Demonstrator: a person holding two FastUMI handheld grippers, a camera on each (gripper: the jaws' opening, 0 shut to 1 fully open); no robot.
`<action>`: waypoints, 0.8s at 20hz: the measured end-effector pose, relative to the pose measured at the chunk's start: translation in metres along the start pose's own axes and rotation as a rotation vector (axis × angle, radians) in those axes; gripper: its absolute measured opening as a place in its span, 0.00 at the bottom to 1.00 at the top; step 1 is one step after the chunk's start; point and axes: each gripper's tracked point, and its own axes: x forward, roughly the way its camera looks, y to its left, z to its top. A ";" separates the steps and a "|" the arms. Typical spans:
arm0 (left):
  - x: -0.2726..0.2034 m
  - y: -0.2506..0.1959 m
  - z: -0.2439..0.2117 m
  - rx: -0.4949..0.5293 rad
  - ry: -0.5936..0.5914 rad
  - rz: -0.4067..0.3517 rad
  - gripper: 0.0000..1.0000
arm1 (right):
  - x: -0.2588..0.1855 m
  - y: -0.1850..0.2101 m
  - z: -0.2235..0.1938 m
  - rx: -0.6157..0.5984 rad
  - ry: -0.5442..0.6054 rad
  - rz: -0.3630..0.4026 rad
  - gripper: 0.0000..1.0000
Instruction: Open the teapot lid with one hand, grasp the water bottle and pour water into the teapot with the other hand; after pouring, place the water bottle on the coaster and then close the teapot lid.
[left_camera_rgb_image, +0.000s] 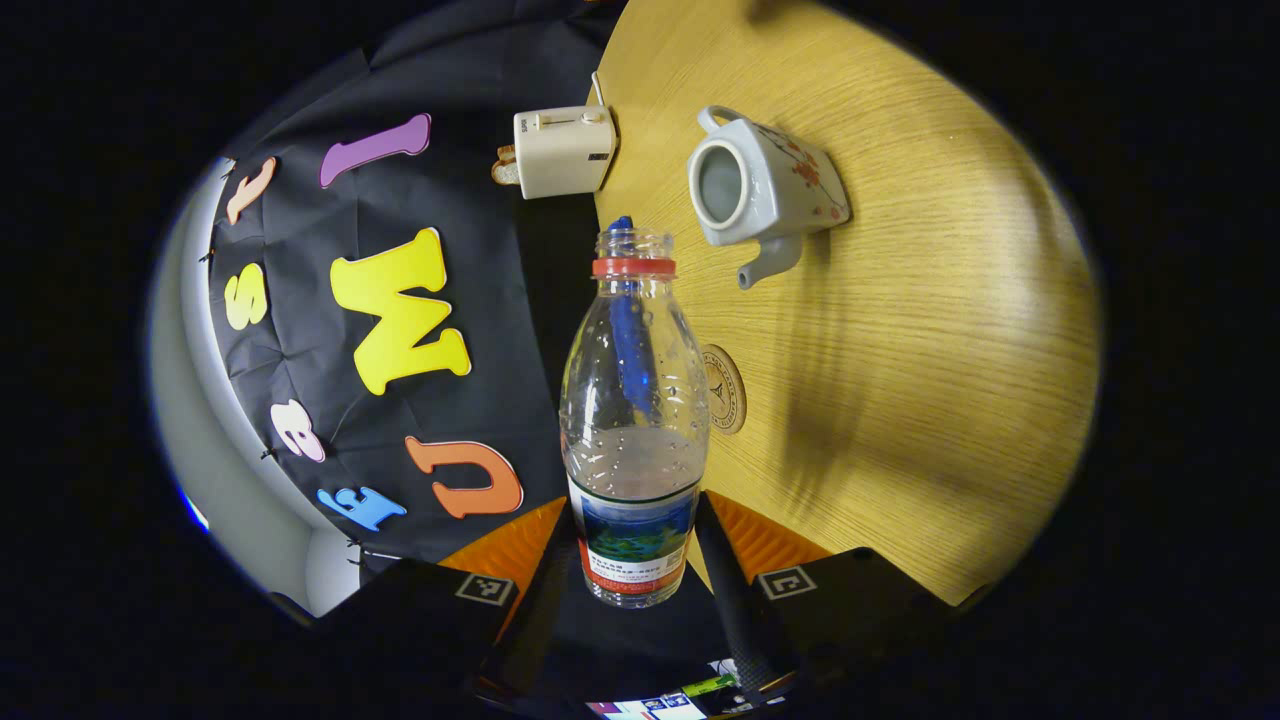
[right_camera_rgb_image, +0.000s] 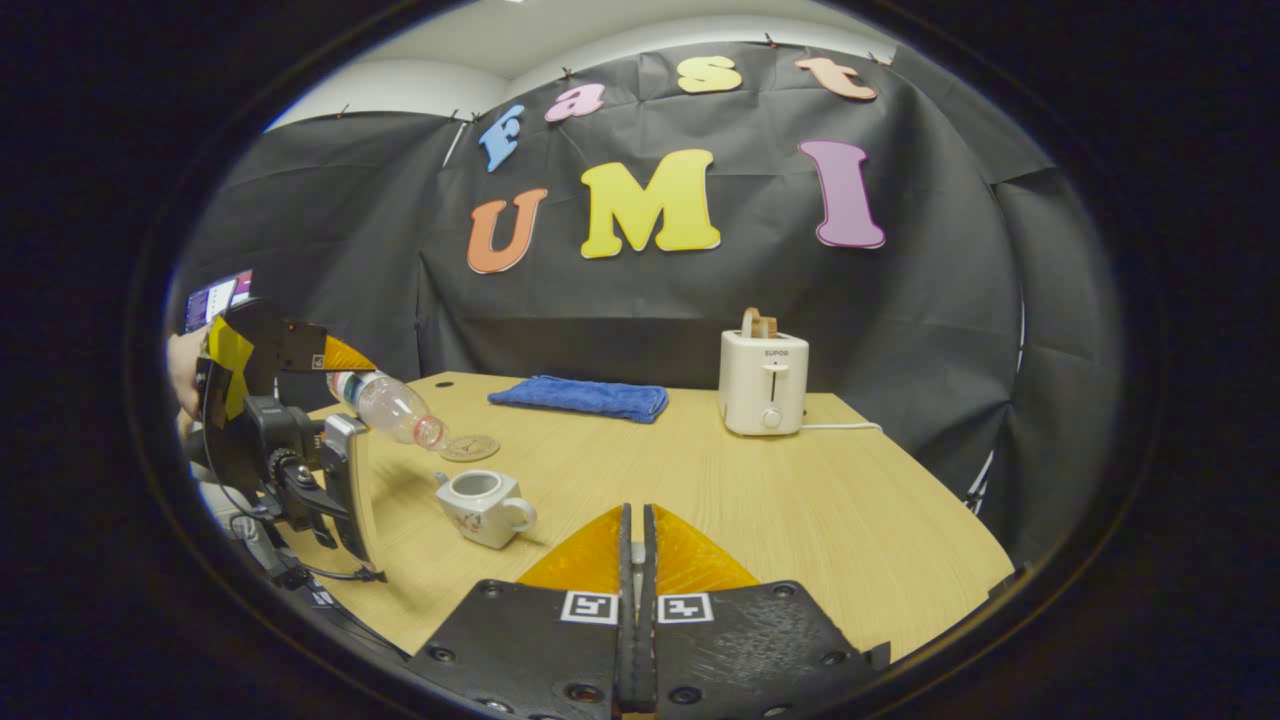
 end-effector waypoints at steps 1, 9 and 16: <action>0.001 0.002 0.003 0.009 -0.002 0.004 0.73 | 0.000 -0.001 0.001 0.000 -0.001 -0.001 0.00; 0.004 0.018 0.012 0.129 -0.006 0.050 0.73 | -0.001 -0.006 0.000 0.003 -0.005 -0.006 0.00; 0.004 0.022 0.014 0.203 -0.007 0.050 0.73 | -0.001 -0.007 -0.003 0.011 -0.003 -0.008 0.00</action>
